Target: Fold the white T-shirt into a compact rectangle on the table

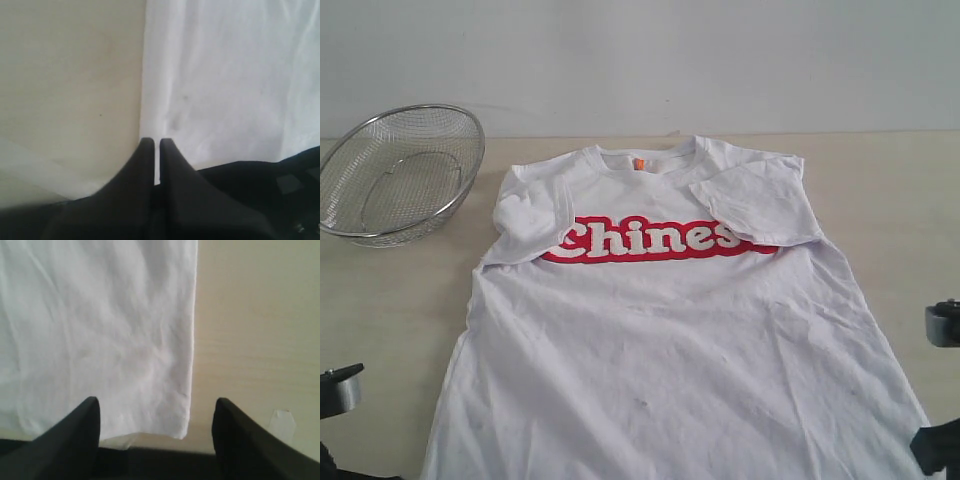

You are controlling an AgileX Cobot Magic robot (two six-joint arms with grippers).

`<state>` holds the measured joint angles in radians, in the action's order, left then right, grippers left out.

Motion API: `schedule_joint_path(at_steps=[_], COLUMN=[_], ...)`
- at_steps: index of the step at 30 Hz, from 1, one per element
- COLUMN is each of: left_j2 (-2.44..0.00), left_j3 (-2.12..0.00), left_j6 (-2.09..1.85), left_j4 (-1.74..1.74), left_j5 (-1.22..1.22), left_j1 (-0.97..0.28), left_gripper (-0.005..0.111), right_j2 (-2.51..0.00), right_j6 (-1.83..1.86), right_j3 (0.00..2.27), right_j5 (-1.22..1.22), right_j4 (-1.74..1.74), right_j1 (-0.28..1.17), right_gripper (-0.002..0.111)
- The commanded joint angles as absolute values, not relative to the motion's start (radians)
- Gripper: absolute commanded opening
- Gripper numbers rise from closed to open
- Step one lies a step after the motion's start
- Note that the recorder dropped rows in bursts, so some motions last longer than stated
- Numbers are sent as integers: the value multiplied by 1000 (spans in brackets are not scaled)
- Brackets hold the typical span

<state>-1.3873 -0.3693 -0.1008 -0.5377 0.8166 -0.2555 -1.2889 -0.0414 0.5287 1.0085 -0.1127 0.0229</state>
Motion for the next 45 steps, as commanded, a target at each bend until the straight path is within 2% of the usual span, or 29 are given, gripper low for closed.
schedule_joint_path(at_steps=[1,8,10,13,17,18,19,22,27,36,45], left_j2=[-1423,-1425,-1425,-1425,-1425,-1425,-1425,-1432,-1486,-1603,-1628], left_j3=[-373,-373,-373,-373,-373,-373,-373,-373,-373,-373,-373], left_j6=[-113,-113,-113,-137,-150,-150,-150,-152,-264,-323,-348], left_j4=[-534,-542,-542,-566,-587,-587,-587,-599,-700,-744,-744], left_j5=[804,756,771,806,806,806,806,804,804,778,764], left_j1=[-256,-256,-256,-256,-256,-256,-256,-256,-256,-256,-256], left_gripper=[4,4,8,28,72,80,83,80,66,72,72], right_j2=[-1317,-1317,-1317,-1317,-1317,-1317,-1317,-1317,-1319,-1342,-1438], right_j6=[-47,-35,-35,-35,-35,-35,-35,-35,-35,-50,-54], right_j3=[528,511,500,484,477,477,477,477,477,477,477], right_j5=[908,844,834,823,813,813,816,819,817,811,799], right_j4=[-154,-143,-130,-115,-117,-117,-117,-115,-113,-113,-113], right_j1=[20,20,20,20,20,20,20,20,20,20,20], right_gripper=[58,58,58,58,58,58,58,58,58,58,58])
